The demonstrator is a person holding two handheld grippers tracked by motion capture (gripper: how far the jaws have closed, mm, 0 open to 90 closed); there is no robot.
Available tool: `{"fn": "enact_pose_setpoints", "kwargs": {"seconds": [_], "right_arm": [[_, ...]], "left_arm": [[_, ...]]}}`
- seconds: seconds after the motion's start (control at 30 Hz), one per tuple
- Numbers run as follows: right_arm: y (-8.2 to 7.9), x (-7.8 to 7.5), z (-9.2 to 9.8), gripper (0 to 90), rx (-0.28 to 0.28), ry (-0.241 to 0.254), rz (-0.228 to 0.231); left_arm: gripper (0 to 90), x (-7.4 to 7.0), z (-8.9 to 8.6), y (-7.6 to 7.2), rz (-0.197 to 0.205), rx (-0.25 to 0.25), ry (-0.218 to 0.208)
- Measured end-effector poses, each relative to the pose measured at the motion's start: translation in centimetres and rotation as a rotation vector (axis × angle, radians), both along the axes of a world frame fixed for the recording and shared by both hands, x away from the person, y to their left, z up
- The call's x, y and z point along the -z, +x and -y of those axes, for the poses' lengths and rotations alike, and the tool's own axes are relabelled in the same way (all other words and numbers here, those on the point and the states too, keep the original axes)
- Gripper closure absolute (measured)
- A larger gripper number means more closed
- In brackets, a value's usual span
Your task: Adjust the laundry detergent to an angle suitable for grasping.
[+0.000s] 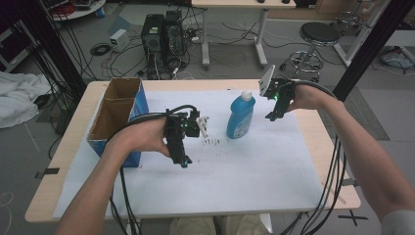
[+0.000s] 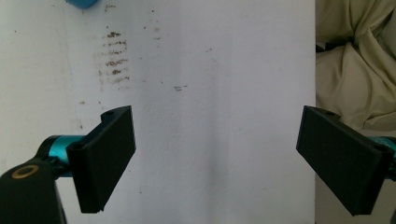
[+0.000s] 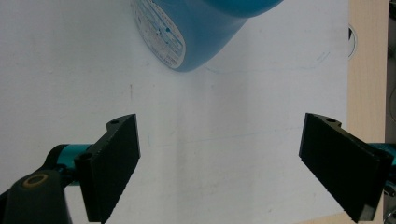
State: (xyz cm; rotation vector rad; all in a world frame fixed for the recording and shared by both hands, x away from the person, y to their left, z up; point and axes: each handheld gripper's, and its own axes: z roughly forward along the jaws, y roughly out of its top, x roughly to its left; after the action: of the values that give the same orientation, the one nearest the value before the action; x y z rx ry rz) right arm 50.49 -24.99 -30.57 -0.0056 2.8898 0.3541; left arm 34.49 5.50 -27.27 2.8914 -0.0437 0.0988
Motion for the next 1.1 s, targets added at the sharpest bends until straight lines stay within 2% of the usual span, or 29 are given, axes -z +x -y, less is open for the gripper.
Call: {"fn": "enact_pose_setpoints", "kwargs": {"seconds": [0.17, 0.57, 0.73, 0.87, 0.93, 1.03, 1.1], "right_arm": [[0.0, 0.1, 0.1, 11.5, 0.003, -0.006, -0.003], [0.1, 0.1, 0.4, 11.6, 0.013, -0.002, -0.006], [0.0, 0.1, 0.2, 11.5, 0.007, -0.003, -0.003], [0.0, 0.0, 0.1, 11.5, 0.008, -0.001, -0.005], [0.0, -0.1, 0.1, 11.5, 0.007, -0.001, -0.007], [0.0, -0.1, 0.1, 11.5, 0.006, -0.001, -0.009], [-0.1, -0.1, 0.1, 11.5, 0.005, -0.008, -0.014]], "left_arm": [[11.8, 0.0, -0.1, 0.0, 0.007, -0.006, 0.001], [11.8, 0.4, 0.1, 0.2, -0.005, -0.005, 0.011], [11.8, 0.3, 0.1, 0.3, 0.007, -0.023, 0.005], [11.8, 0.3, 0.2, 0.6, 0.010, -0.042, -0.007], [11.8, 0.4, 0.3, 0.9, 0.007, -0.056, -0.041], [11.7, 0.5, 0.4, 1.0, 0.005, -0.071, -0.060], [11.7, 0.7, 0.6, 1.4, 0.008, -0.098, -0.080]]}}
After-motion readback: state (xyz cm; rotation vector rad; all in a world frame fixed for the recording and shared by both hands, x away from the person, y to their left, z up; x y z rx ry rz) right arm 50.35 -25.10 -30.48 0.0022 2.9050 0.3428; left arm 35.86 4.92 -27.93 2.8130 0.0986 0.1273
